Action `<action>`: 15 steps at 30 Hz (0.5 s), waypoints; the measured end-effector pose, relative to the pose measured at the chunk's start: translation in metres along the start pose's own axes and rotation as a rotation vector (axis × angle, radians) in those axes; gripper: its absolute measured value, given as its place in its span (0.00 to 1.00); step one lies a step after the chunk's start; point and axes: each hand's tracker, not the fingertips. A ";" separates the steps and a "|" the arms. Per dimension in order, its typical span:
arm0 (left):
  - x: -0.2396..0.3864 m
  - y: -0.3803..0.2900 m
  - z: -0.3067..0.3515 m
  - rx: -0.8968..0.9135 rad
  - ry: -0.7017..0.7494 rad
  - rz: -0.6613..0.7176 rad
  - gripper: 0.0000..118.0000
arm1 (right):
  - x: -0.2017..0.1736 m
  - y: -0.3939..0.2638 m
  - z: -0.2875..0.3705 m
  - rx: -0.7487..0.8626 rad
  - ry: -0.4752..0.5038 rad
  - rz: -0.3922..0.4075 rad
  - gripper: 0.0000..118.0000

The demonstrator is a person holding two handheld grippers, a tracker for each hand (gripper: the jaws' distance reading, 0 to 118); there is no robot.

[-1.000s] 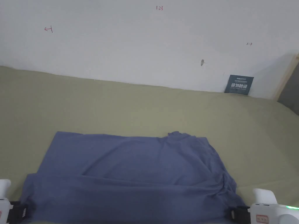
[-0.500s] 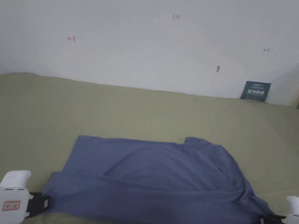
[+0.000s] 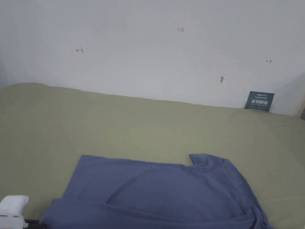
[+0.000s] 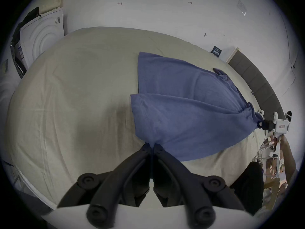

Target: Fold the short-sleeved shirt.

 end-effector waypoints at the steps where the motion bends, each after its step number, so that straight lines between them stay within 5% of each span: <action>1: 0.000 -0.005 0.001 -0.006 -0.002 -0.001 0.02 | 0.001 -0.005 0.001 -0.009 0.000 -0.008 0.13; 11: -0.007 -0.034 -0.007 -0.048 -0.016 0.057 0.09 | 0.005 -0.029 -0.013 -0.045 0.009 -0.041 0.19; 12: -0.008 -0.033 -0.008 -0.064 0.016 0.068 0.27 | 0.004 -0.028 -0.014 -0.048 -0.008 -0.045 0.27; 13: -0.009 -0.031 -0.008 -0.084 0.065 0.068 0.61 | 0.003 -0.026 -0.013 -0.052 -0.064 -0.032 0.52; 14: -0.012 -0.031 -0.005 -0.074 0.054 0.072 0.80 | 0.004 -0.025 -0.009 -0.058 -0.107 -0.007 0.76; 15: -0.021 -0.029 -0.006 -0.068 0.053 0.085 0.86 | 0.004 -0.024 -0.003 -0.044 -0.117 0.006 0.86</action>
